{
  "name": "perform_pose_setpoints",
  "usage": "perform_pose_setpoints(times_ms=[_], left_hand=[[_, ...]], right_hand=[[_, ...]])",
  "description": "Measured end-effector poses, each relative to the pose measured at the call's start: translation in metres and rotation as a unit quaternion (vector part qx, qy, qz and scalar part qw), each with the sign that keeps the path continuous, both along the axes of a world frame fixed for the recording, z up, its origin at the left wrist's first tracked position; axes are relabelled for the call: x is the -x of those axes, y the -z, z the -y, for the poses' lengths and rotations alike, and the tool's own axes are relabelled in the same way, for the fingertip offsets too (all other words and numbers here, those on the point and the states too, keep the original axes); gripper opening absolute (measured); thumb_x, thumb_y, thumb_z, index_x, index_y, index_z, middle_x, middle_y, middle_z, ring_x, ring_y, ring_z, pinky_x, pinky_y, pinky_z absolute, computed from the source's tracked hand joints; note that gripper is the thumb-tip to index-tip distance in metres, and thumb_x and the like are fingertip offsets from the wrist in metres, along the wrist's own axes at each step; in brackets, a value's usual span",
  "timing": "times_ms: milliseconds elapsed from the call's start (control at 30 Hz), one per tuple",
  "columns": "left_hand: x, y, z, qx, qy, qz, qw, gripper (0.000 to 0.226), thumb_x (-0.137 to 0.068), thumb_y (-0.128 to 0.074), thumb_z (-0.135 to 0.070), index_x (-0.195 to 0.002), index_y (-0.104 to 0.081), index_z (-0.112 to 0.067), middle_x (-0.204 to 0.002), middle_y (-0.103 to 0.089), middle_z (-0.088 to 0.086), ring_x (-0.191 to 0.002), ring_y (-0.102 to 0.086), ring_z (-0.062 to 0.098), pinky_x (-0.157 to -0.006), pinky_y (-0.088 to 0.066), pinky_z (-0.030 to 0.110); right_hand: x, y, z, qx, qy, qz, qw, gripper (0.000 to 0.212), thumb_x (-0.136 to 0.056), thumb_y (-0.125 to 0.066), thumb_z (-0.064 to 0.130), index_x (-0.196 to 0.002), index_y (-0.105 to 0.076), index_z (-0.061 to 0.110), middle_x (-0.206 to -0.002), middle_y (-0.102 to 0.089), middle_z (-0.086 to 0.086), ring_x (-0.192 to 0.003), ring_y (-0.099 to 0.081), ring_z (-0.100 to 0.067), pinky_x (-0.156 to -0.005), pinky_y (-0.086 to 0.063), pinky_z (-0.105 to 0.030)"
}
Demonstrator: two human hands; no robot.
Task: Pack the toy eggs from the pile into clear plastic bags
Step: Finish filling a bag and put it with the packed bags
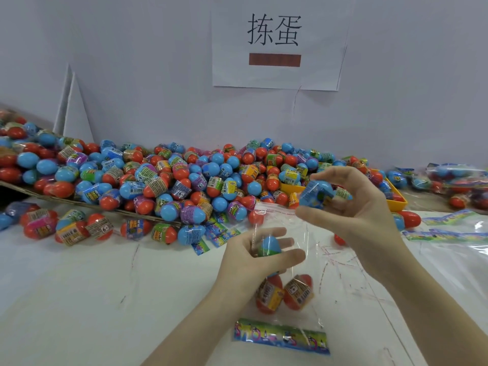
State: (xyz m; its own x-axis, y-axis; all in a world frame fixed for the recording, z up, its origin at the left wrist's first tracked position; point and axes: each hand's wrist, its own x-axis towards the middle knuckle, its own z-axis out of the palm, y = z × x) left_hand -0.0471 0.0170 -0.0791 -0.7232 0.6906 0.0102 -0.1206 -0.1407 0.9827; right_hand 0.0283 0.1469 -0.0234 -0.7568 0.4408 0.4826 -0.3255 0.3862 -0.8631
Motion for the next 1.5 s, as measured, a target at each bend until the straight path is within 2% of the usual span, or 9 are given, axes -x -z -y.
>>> perform_pose_setpoints(times_ms=[167, 300, 533, 667, 767, 1000, 1233, 1400, 1500], left_hand=[[-0.002, -0.001, -0.001, -0.005, 0.012, -0.019, 1.0, 0.035, -0.063, -0.079, -0.003, -0.092, -0.067, -0.016, -0.086, -0.074, -0.004, -0.077, -0.07, 0.007, -0.058, -0.052, 0.015], [-0.003, -0.002, -0.001, -0.009, 0.016, -0.027, 0.999, 0.036, -0.063, -0.079, -0.001, -0.094, -0.067, -0.014, -0.086, -0.074, -0.005, -0.076, -0.07, 0.005, -0.058, -0.05, 0.013], [-0.002, 0.0, -0.001, -0.008, 0.015, -0.029, 0.999, 0.038, -0.062, -0.08, -0.004, -0.095, -0.067, -0.016, -0.087, -0.075, -0.004, -0.081, -0.07, 0.008, -0.061, -0.052, 0.015], [-0.002, 0.0, -0.001, -0.01, 0.02, -0.038, 0.999, 0.038, -0.063, -0.08, -0.001, -0.096, -0.067, -0.016, -0.087, -0.074, -0.006, -0.081, -0.07, 0.007, -0.06, -0.051, 0.014], [-0.002, 0.0, 0.0, -0.009, 0.023, -0.05, 0.998, 0.039, -0.063, -0.08, -0.002, -0.097, -0.067, -0.018, -0.087, -0.074, -0.006, -0.082, -0.07, 0.006, -0.062, -0.051, 0.014], [-0.003, -0.002, 0.001, -0.013, 0.031, -0.058, 0.998, 0.048, -0.053, -0.08, -0.023, -0.099, -0.067, -0.022, -0.087, -0.074, -0.005, -0.08, -0.069, 0.007, -0.064, -0.052, 0.016], [-0.003, -0.004, 0.002, -0.021, 0.031, -0.058, 0.998, 0.045, -0.049, -0.075, -0.029, -0.093, -0.066, -0.023, -0.077, -0.074, -0.009, -0.066, -0.067, 0.003, -0.059, -0.051, 0.014], [-0.004, -0.004, 0.002, -0.029, 0.029, -0.051, 0.998, 0.041, -0.052, -0.075, -0.029, -0.091, -0.068, -0.022, -0.078, -0.074, -0.004, -0.073, -0.07, 0.008, -0.061, -0.054, 0.017], [-0.003, -0.003, 0.002, -0.036, 0.007, -0.031, 0.999, 0.046, -0.049, -0.077, -0.032, -0.092, -0.069, -0.019, -0.079, -0.074, 0.0, -0.067, -0.068, 0.008, -0.059, -0.053, 0.017]], right_hand=[[-0.002, -0.002, 0.005, -0.051, -0.005, 0.016, 0.999, 0.049, -0.041, -0.076, 0.04, -0.087, -0.062, 0.032, -0.083, -0.068, 0.006, -0.075, -0.067, -0.012, -0.066, -0.055, -0.018], [-0.002, -0.003, 0.005, -0.111, -0.002, 0.038, 0.993, 0.043, -0.058, -0.066, 0.041, -0.1, -0.055, 0.046, -0.103, -0.057, 0.01, -0.091, -0.059, -0.005, -0.077, -0.049, -0.012], [-0.009, -0.01, 0.003, -0.227, 0.034, 0.032, 0.973, 0.035, -0.057, -0.067, 0.042, -0.089, -0.056, 0.033, -0.093, -0.063, 0.016, -0.082, -0.06, -0.004, -0.069, -0.049, -0.012], [-0.008, -0.005, -0.002, -0.352, 0.063, 0.079, 0.931, 0.036, -0.073, -0.074, 0.017, -0.106, -0.064, 0.025, -0.097, -0.051, 0.024, -0.091, -0.054, -0.002, -0.078, -0.041, -0.005], [-0.009, -0.001, -0.003, -0.395, 0.05, 0.134, 0.907, 0.053, -0.076, -0.072, 0.012, -0.108, -0.045, 0.044, -0.095, -0.042, 0.034, -0.093, -0.046, 0.006, -0.086, -0.032, -0.011], [-0.014, -0.004, -0.006, -0.382, 0.021, 0.208, 0.9, 0.045, -0.08, -0.068, 0.017, -0.083, -0.042, 0.054, -0.091, -0.044, 0.034, -0.106, -0.029, 0.006, -0.083, -0.027, -0.026], [-0.012, -0.005, -0.007, -0.378, -0.012, 0.258, 0.889, 0.008, -0.075, -0.046, 0.051, -0.08, -0.047, 0.057, -0.089, -0.051, 0.041, -0.104, -0.025, 0.014, -0.076, -0.018, -0.013], [-0.01, 0.0, -0.005, -0.35, -0.037, 0.266, 0.897, 0.013, -0.082, -0.052, 0.044, -0.077, -0.05, 0.056, -0.081, -0.052, 0.037, -0.097, -0.023, 0.021, -0.072, -0.016, -0.024], [-0.01, 0.0, -0.005, -0.355, -0.037, 0.263, 0.896, 0.014, -0.068, -0.043, 0.064, -0.076, -0.052, 0.056, -0.087, -0.05, 0.033, -0.102, -0.021, 0.02, -0.071, -0.013, -0.022]])
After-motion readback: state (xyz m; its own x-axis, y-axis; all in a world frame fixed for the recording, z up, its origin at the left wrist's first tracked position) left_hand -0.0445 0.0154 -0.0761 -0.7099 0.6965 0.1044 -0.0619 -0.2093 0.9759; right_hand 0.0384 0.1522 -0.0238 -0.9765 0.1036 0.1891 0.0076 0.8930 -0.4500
